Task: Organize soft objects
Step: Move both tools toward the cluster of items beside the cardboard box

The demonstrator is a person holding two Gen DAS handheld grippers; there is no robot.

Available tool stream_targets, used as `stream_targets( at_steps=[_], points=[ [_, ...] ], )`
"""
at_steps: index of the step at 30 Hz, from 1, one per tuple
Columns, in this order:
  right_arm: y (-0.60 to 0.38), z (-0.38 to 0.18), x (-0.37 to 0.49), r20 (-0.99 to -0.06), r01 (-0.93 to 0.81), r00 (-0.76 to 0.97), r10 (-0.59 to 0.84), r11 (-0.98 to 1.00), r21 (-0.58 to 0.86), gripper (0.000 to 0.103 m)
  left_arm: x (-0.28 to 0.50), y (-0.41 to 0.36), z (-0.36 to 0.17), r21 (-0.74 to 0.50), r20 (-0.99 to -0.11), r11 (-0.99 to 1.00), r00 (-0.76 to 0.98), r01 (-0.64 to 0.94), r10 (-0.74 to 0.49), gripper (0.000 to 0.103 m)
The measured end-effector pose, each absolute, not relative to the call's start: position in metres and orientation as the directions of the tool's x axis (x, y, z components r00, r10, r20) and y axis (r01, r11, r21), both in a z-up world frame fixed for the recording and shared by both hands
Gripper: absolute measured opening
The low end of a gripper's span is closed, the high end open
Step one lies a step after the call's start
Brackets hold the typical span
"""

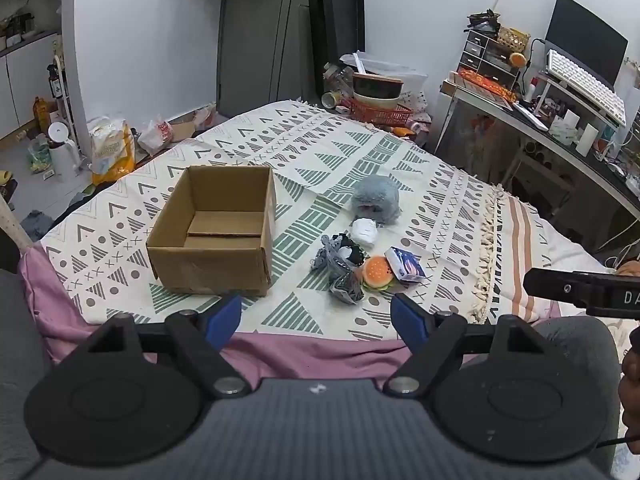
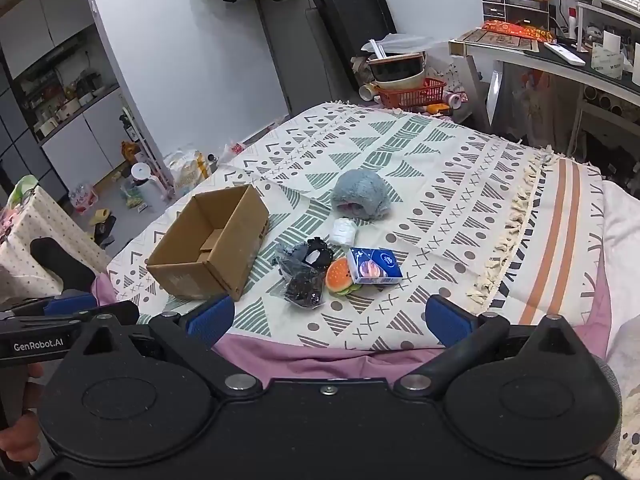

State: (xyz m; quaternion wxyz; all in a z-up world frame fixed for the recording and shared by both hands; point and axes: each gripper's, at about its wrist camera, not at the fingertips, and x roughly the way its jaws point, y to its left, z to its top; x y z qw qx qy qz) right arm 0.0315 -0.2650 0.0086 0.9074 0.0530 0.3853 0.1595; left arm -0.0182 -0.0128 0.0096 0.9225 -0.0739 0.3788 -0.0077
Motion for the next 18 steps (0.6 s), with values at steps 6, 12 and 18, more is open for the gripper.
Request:
stream_targets(
  at_steps=[6,12,18],
  points=[
    [-0.2655,0.0135,0.0330,-0.686,-0.248,0.651,0.326,0.945,0.214,0.103,-0.0176,-0.0128,0.0087,-0.144,-0.701,0.989,0.710,-0.046,-0.069,0.080],
    [-0.2650,0.0113,0.0310,-0.690,-0.250,0.647,0.325,0.945,0.211,0.103,-0.0159,-0.0116,0.0077,-0.147,-0.703,0.988,0.708,-0.049,-0.069,0.080],
    [-0.2648,0.0082,0.0348,-0.687,-0.260,0.644,0.337,0.941,0.218,0.103,-0.0102,-0.0101,0.0034,-0.156,-0.709,0.986,0.702,-0.063,-0.067,0.080]
  ],
)
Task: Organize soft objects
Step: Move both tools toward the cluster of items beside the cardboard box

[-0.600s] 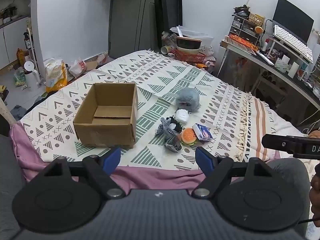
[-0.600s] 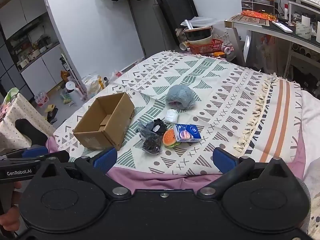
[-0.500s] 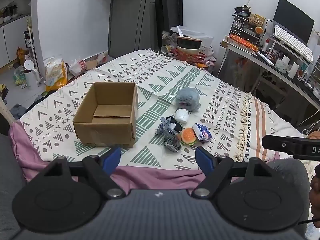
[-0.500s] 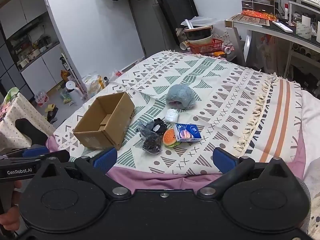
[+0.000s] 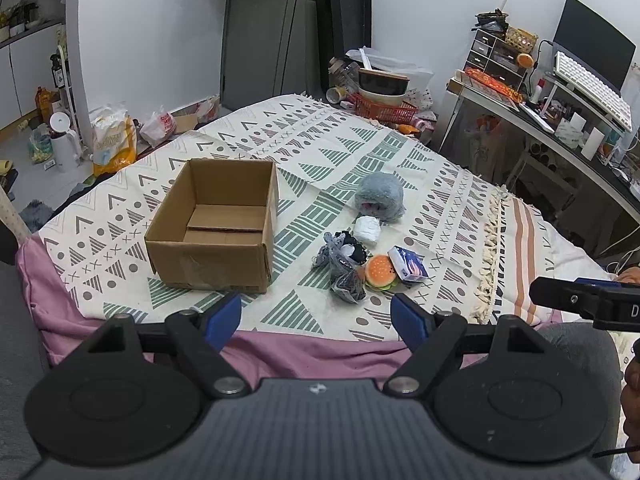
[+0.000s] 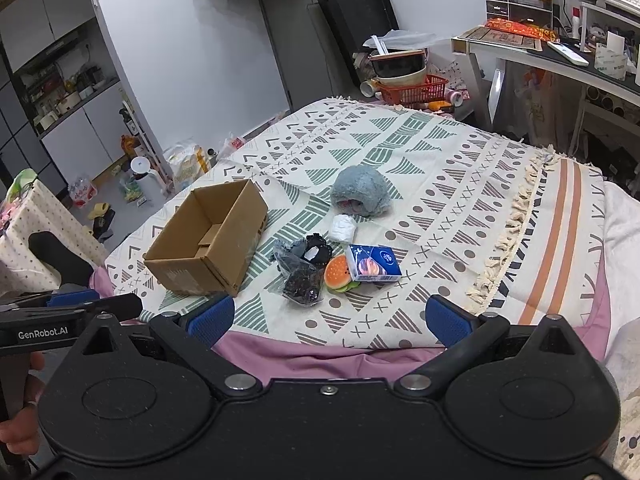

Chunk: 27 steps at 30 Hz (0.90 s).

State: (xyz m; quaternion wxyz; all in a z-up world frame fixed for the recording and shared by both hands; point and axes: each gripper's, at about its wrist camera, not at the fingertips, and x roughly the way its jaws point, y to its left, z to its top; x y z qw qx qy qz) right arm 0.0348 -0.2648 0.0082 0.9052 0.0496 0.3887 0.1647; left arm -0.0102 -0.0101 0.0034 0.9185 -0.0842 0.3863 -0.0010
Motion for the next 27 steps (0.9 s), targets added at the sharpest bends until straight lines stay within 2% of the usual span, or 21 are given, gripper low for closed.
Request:
stream_targets(
  at_steps=[10,16,27],
  points=[
    [-0.266,0.001,0.043,-0.706,-0.259,0.625,0.334,0.942,0.216,0.103,-0.003,-0.007,0.000,-0.170,-0.709,0.983,0.702,-0.073,-0.071,0.080],
    [-0.267,-0.005,0.049,-0.679,-0.277,0.640,0.359,0.932,0.232,0.103,0.003,-0.009,-0.004,-0.178,-0.713,0.981,0.697,-0.075,-0.076,0.080],
    [-0.270,-0.021,0.072,-0.736,-0.276,0.569,0.367,0.928,0.250,0.103,0.020,-0.020,-0.010,-0.172,-0.701,0.985,0.706,-0.034,-0.098,0.080]
  ],
)
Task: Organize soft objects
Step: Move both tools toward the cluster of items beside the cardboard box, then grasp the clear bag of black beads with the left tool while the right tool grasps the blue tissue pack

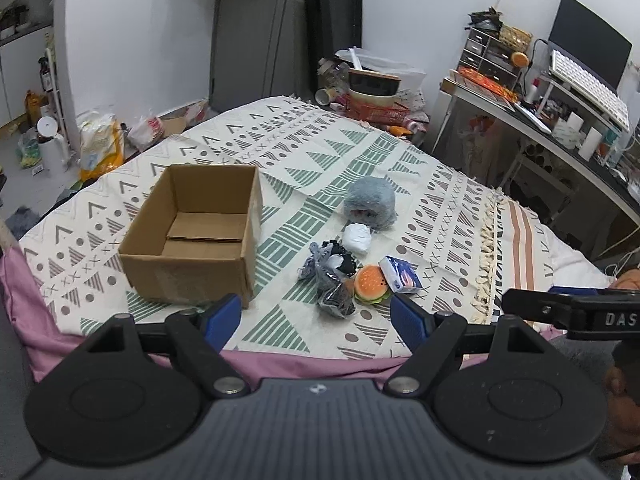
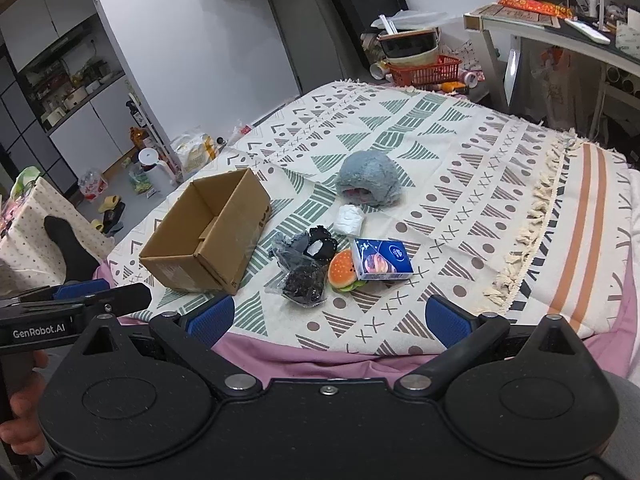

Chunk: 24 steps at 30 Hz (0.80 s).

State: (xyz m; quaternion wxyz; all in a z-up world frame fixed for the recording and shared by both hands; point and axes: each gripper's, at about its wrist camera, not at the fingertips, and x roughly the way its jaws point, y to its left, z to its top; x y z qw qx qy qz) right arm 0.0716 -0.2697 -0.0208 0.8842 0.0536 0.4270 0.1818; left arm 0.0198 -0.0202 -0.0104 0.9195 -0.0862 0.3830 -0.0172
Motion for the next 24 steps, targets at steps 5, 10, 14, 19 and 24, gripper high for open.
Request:
stream_targets(
  at_steps=[5,10,14,19,24],
  points=[
    [-0.272,-0.036,0.089,-0.728,-0.258,0.568,0.383,0.923,0.285,0.103,0.036,-0.024,-0.020,-0.179,-0.717,0.983,0.690,-0.037,-0.105,0.080],
    [-0.277,-0.049,0.107,-0.735,-0.240,0.560,0.382,0.924,0.297,0.103,0.050,-0.024,-0.031,-0.198,-0.720,0.979,0.685,-0.049,-0.111,0.080],
    [-0.280,-0.062,0.122,-0.742,-0.226,0.550,0.383,0.924,0.310,0.103,0.063,-0.026,-0.040,-0.209,-0.726,0.977,0.677,-0.050,-0.120,0.077],
    [-0.283,-0.077,0.139,-0.749,-0.208,0.539,0.386,0.922,0.326,0.103,0.080,-0.030,-0.052,-0.222,-0.732,0.974,0.667,-0.044,-0.137,0.077],
    [-0.283,-0.092,0.157,-0.750,-0.191,0.528,0.399,0.916,0.352,0.103,0.097,-0.036,-0.064,-0.226,-0.743,0.973,0.654,-0.044,-0.142,0.075]
  ],
)
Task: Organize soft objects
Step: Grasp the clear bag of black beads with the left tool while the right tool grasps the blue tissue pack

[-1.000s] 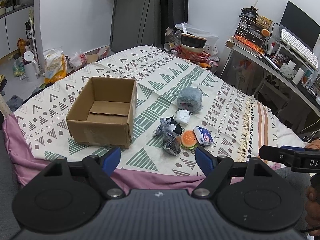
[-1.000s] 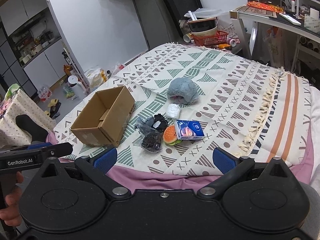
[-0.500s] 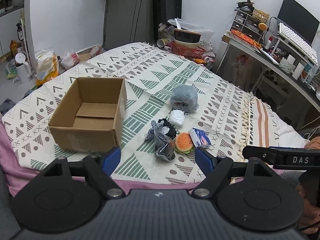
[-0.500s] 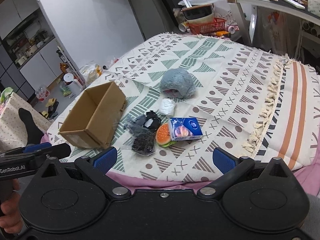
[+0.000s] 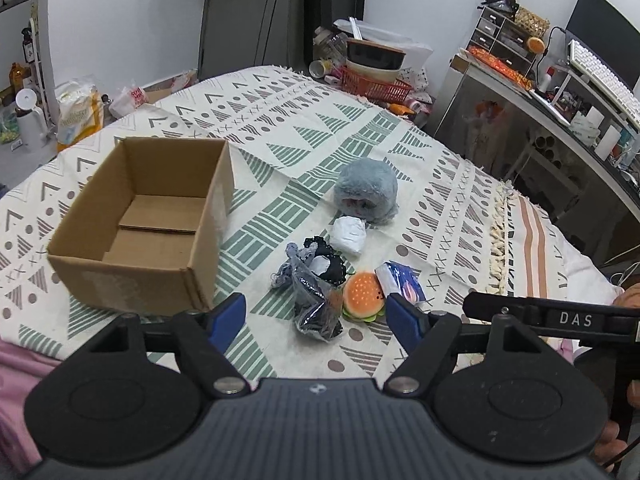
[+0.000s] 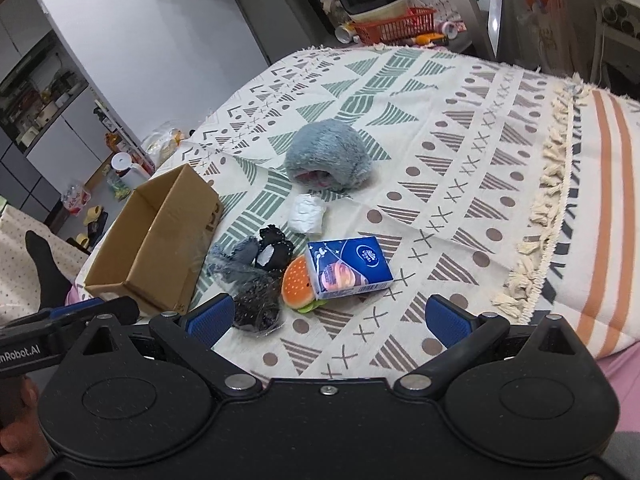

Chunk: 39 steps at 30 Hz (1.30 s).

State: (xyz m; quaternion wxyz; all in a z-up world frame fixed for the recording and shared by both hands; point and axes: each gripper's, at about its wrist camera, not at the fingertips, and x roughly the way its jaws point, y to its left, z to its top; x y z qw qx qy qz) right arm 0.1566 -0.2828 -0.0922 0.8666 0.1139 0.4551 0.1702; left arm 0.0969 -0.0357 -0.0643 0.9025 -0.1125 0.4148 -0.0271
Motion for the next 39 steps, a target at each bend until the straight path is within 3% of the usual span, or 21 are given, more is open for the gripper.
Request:
stream_targets(
  at_steps=[11,20,33,39],
  points=[
    [-0.282,-0.131,0.189,-0.765,-0.152,0.516,0.385,0.920,0.360,0.102,0.132,-0.041,-0.105,-0.239,-0.789,0.968,0.596,-0.076,-0.149,0.061],
    [-0.282,-0.156,0.214,-0.791,-0.119,0.463,0.399,0.913,0.391,0.095,0.156,-0.043,-0.137,-0.254,-0.823,0.962,0.545,-0.098,-0.162,0.059],
    [-0.270,-0.178,0.235,-0.819,-0.150,0.410,0.402,0.915,0.374,0.095,0.182,-0.043,-0.167,-0.287,-0.841,0.951,0.506,-0.118,-0.191,0.058],
    [-0.260,-0.186,0.245,-0.838,-0.182,0.398,0.373,0.928,0.326,0.096,0.190,-0.041,-0.177,-0.334,-0.840,0.935,0.488,-0.122,-0.237,0.043]
  ],
)
